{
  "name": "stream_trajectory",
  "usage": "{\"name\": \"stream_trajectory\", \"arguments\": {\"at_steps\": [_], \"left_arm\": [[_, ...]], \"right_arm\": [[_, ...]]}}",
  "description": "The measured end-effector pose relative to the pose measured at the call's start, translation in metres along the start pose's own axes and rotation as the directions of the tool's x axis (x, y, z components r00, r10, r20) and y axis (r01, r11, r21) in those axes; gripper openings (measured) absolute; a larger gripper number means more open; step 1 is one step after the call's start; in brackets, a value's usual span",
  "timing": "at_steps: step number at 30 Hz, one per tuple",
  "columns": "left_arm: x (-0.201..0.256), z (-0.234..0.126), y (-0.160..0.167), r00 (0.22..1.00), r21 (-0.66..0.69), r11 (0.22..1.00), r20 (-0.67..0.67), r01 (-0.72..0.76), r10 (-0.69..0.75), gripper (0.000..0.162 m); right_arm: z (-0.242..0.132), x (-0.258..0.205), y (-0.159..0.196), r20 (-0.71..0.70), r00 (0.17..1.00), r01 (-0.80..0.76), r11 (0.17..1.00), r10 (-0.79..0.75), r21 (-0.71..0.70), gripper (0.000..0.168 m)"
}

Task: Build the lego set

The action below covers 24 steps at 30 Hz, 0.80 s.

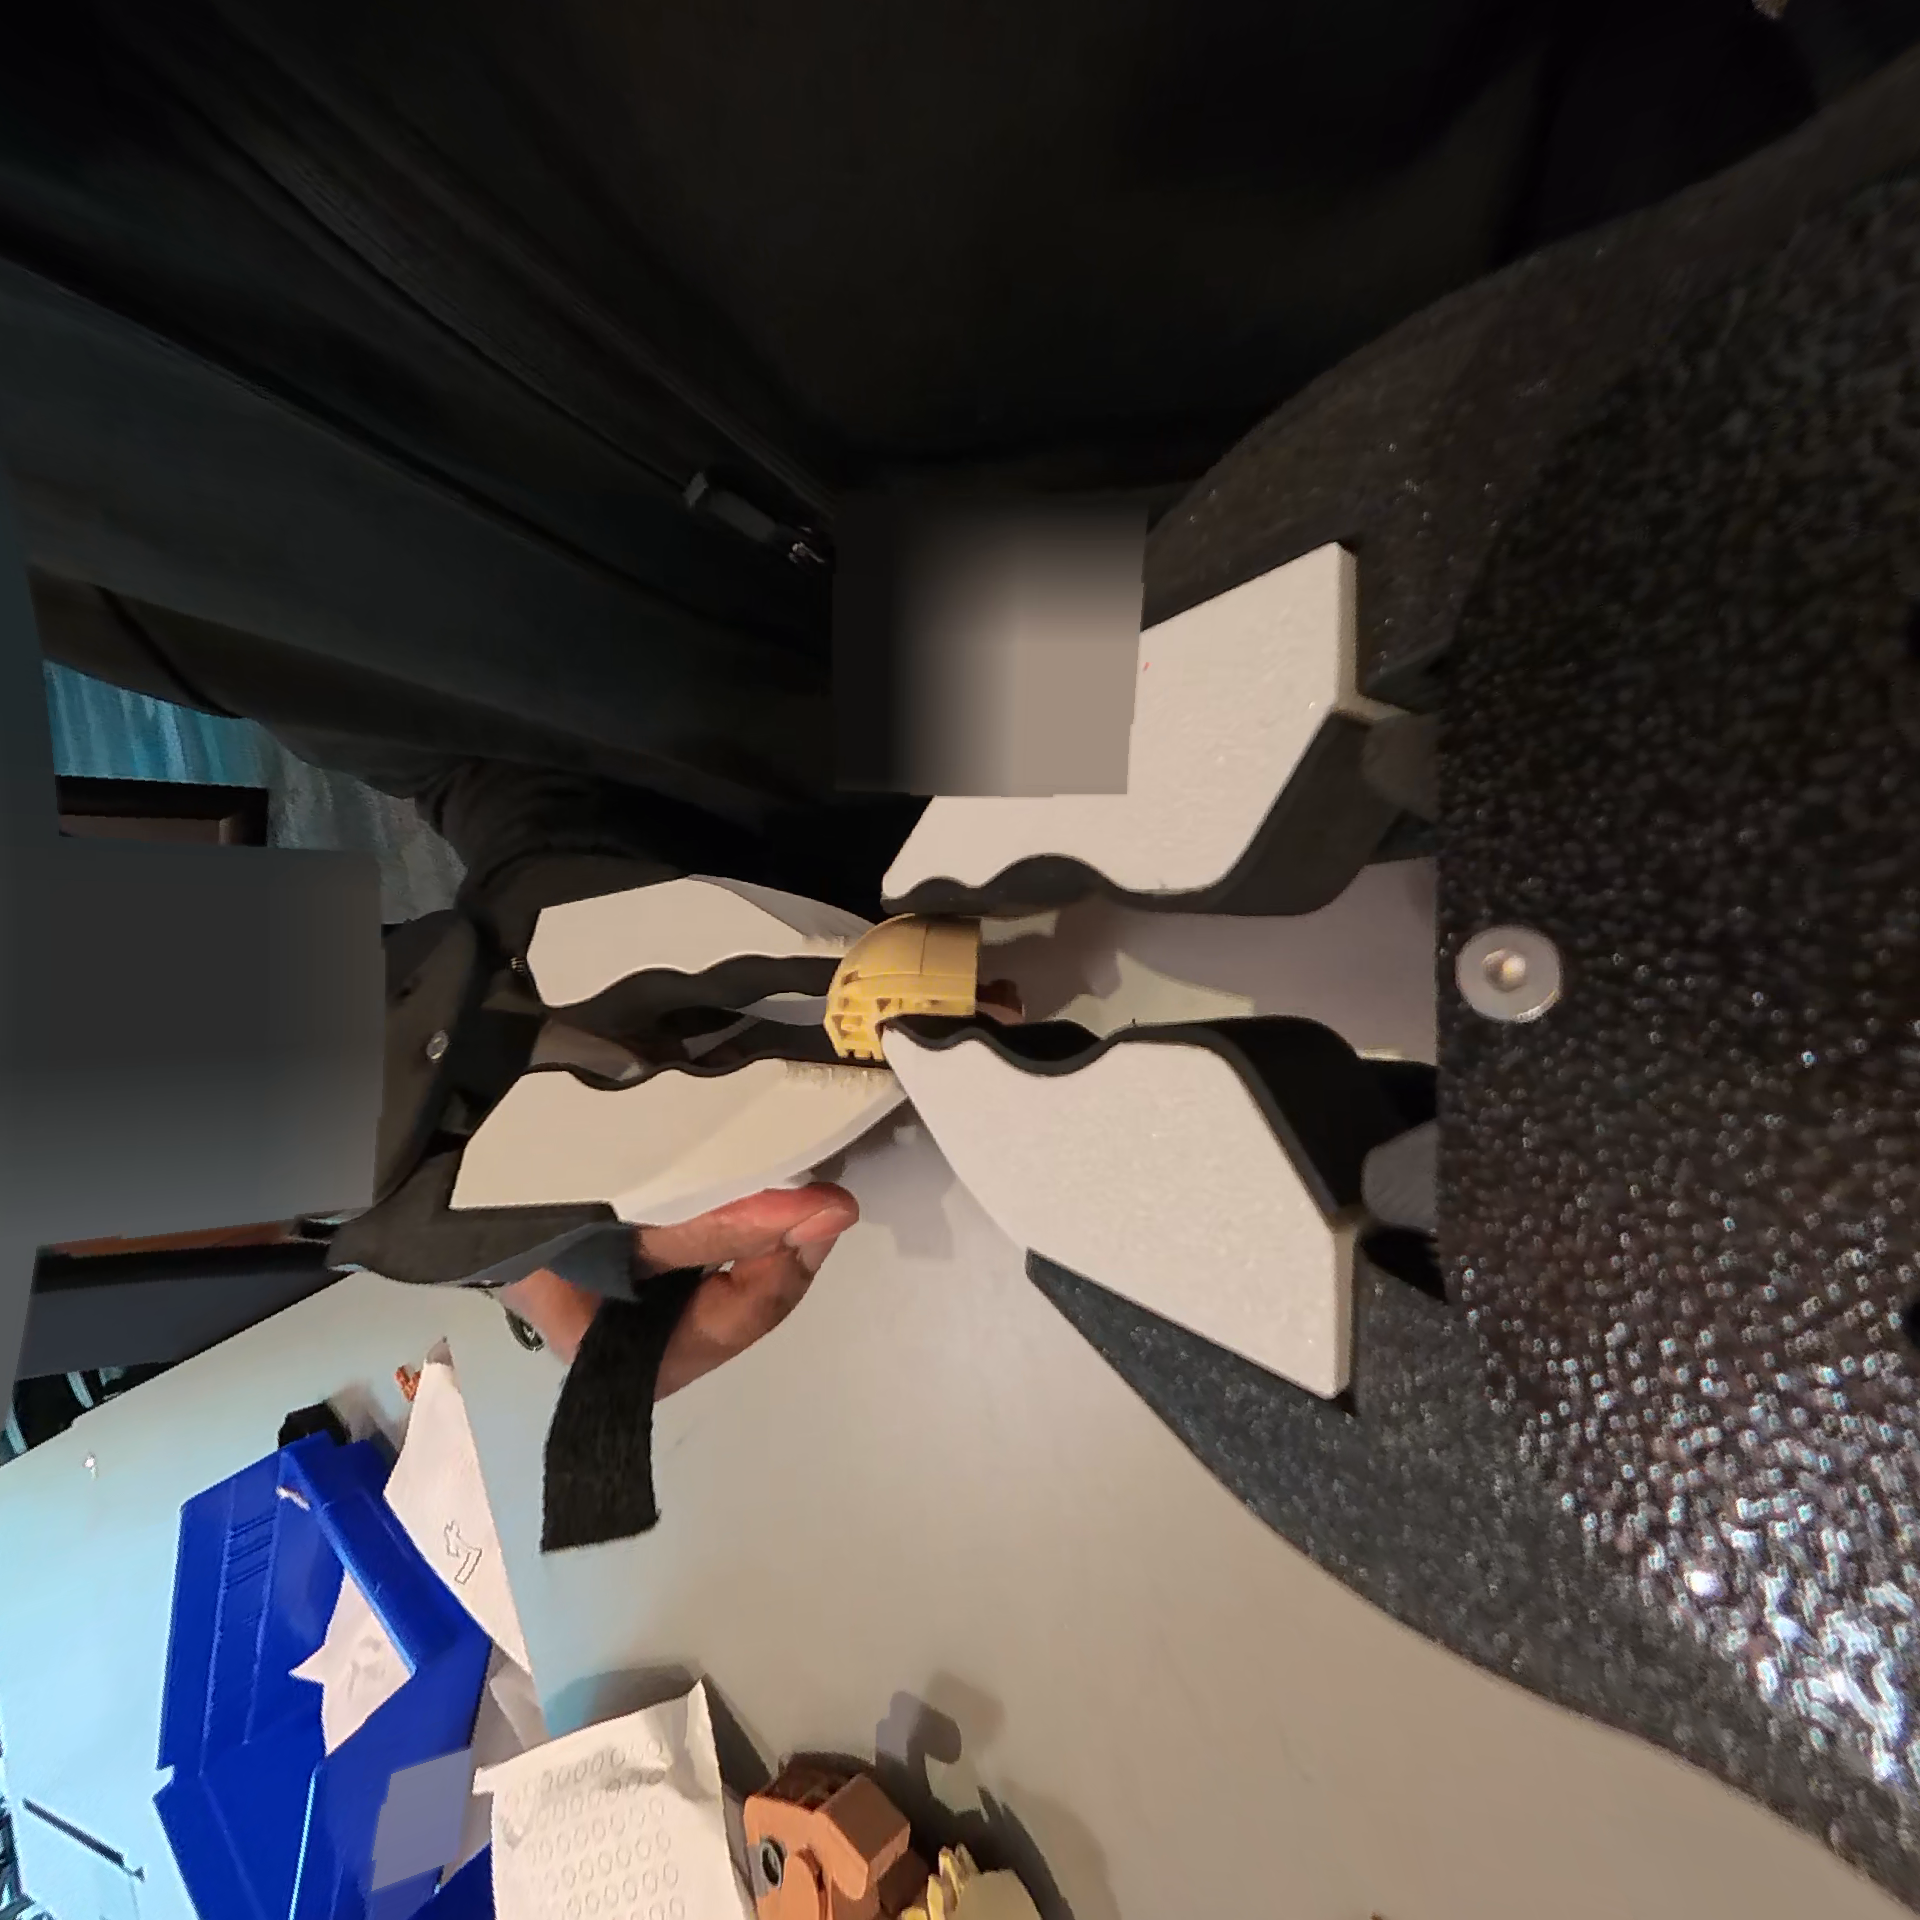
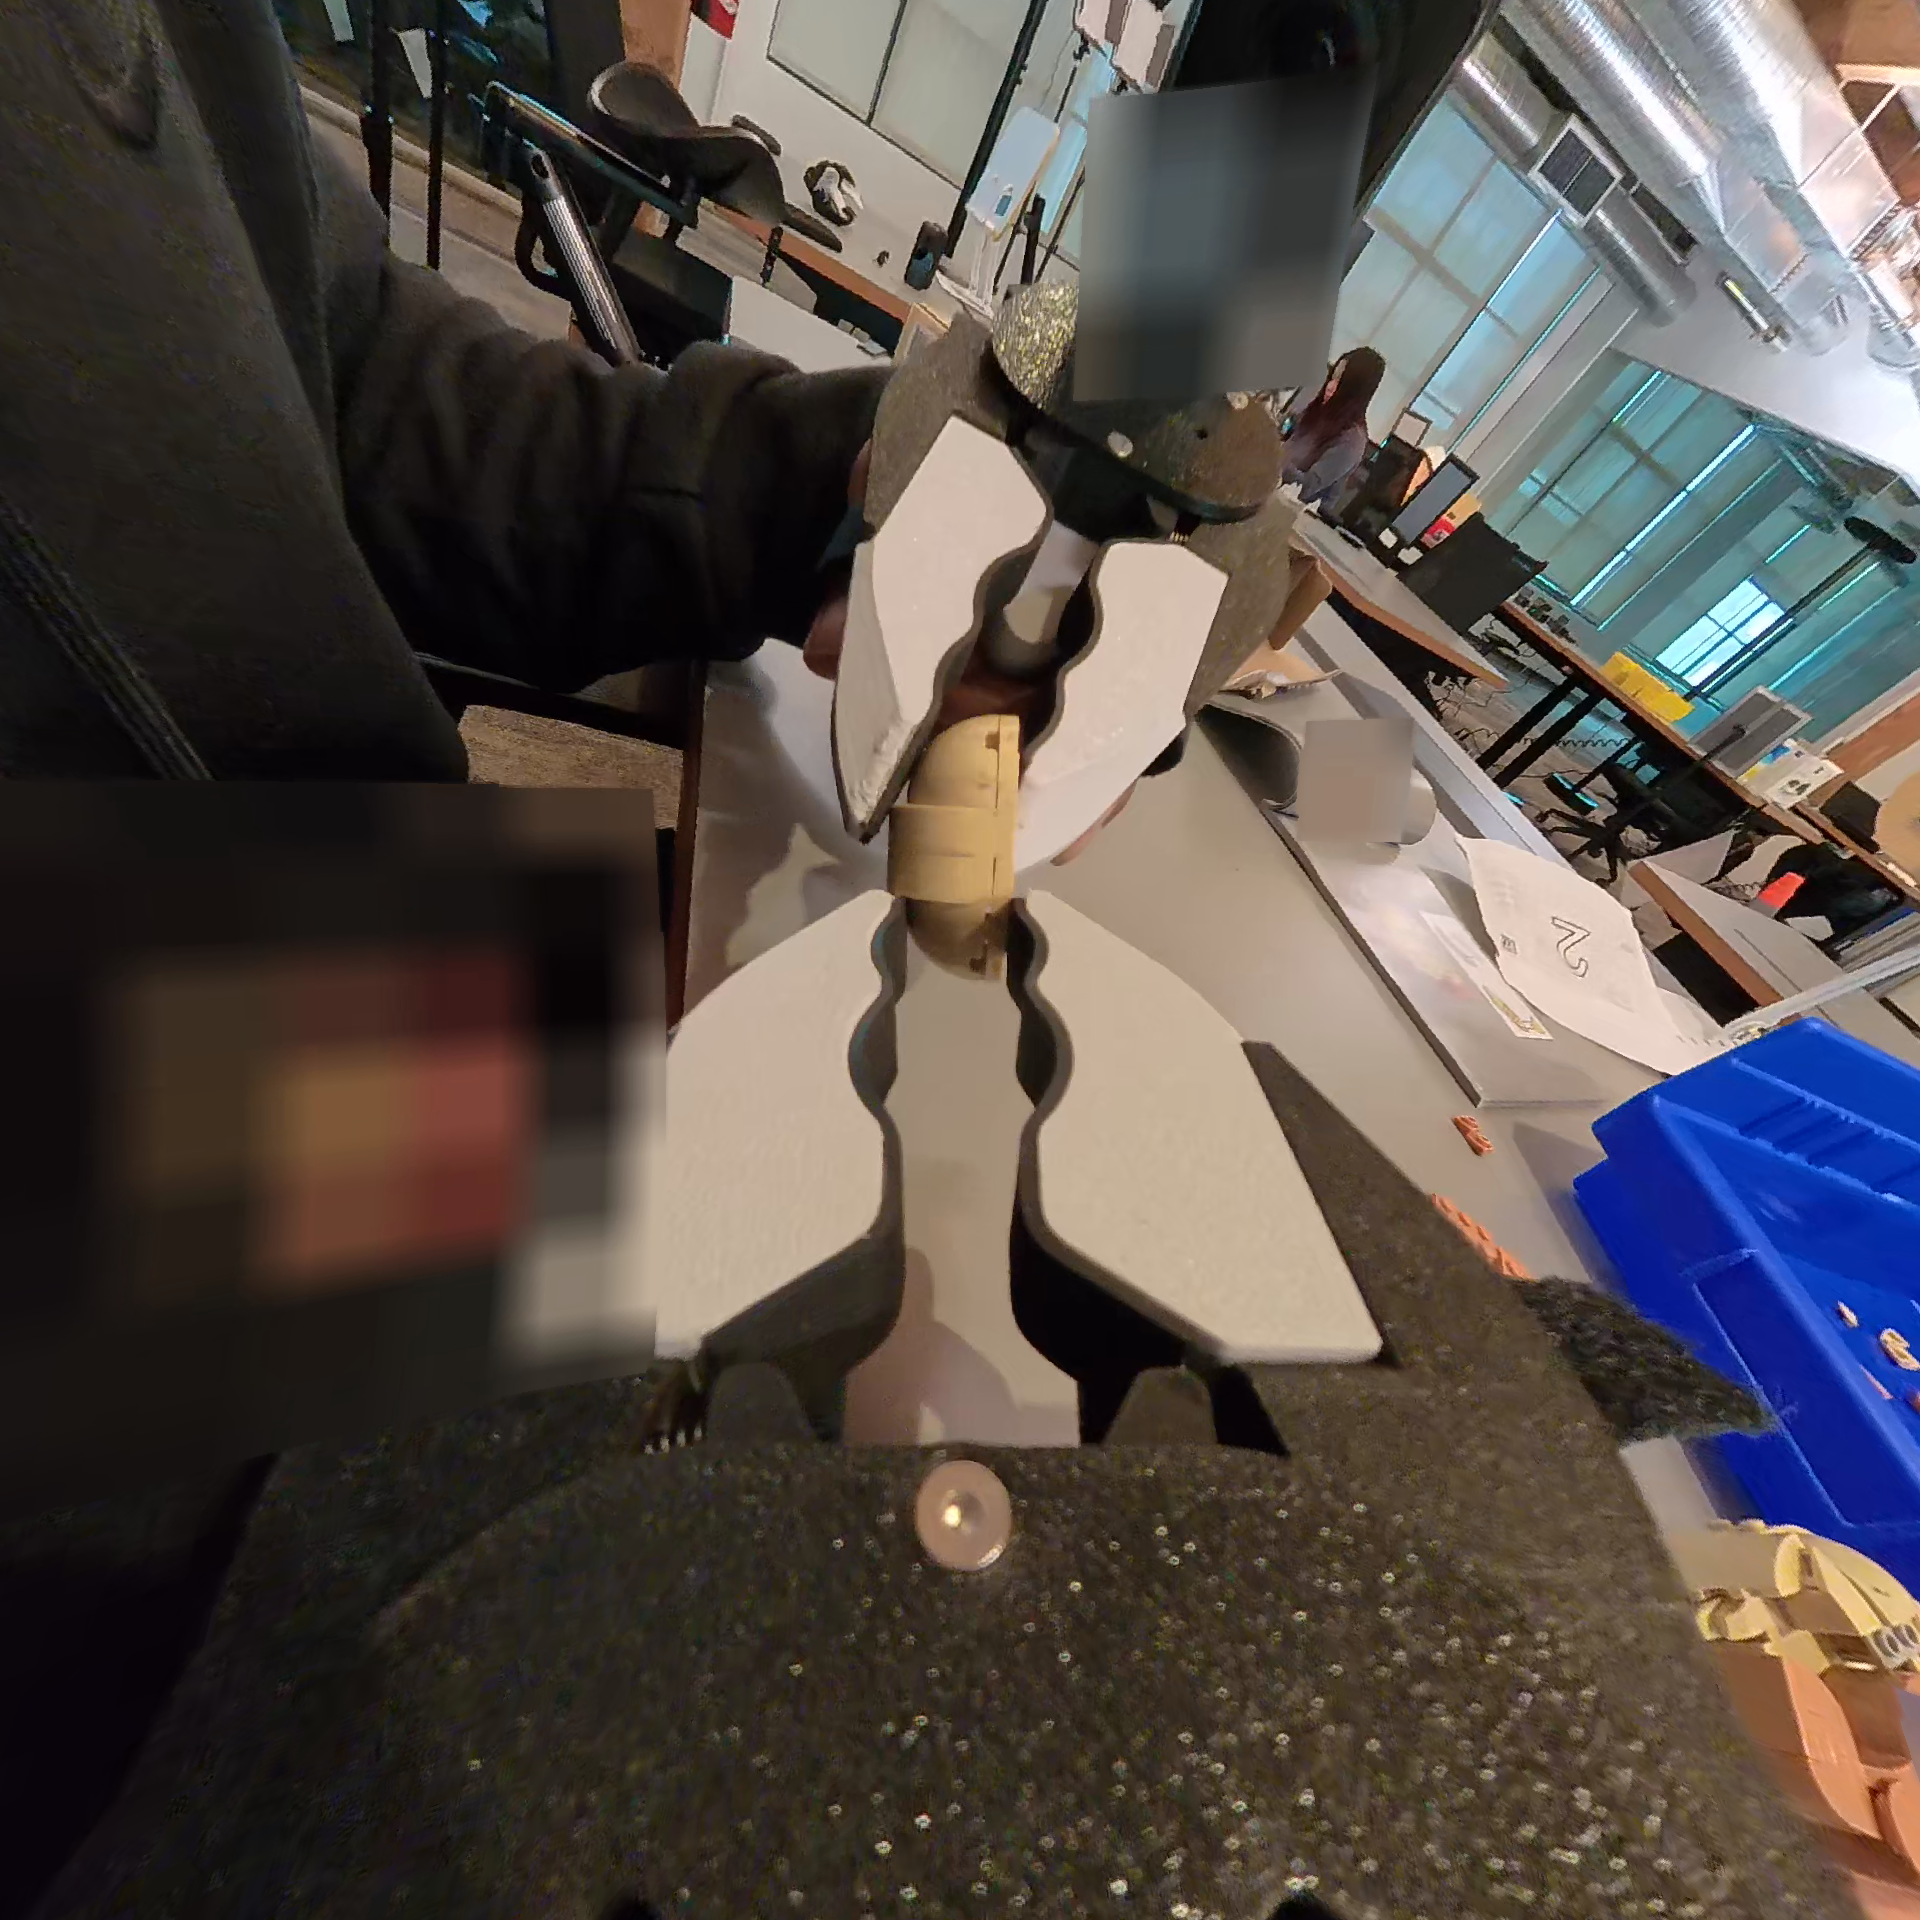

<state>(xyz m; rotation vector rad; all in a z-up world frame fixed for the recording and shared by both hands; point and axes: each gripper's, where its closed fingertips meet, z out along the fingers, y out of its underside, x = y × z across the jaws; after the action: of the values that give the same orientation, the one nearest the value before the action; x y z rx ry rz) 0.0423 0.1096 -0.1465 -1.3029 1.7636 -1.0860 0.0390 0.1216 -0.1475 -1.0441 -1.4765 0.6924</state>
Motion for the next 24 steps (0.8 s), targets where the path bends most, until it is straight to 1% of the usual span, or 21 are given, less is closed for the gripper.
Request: {"name": "stream_trajectory", "arguments": {"at_steps": [24], "left_arm": [[-0.002, 0.003, 0.009, 1.0, 0.018, 0.999, -0.007, 0.031, -0.03, 0.017]], "right_arm": [[0.003, -0.002, 0.011, 0.029, 0.999, -0.015, 0.996, 0.018, -0.089, 0.017]]}}
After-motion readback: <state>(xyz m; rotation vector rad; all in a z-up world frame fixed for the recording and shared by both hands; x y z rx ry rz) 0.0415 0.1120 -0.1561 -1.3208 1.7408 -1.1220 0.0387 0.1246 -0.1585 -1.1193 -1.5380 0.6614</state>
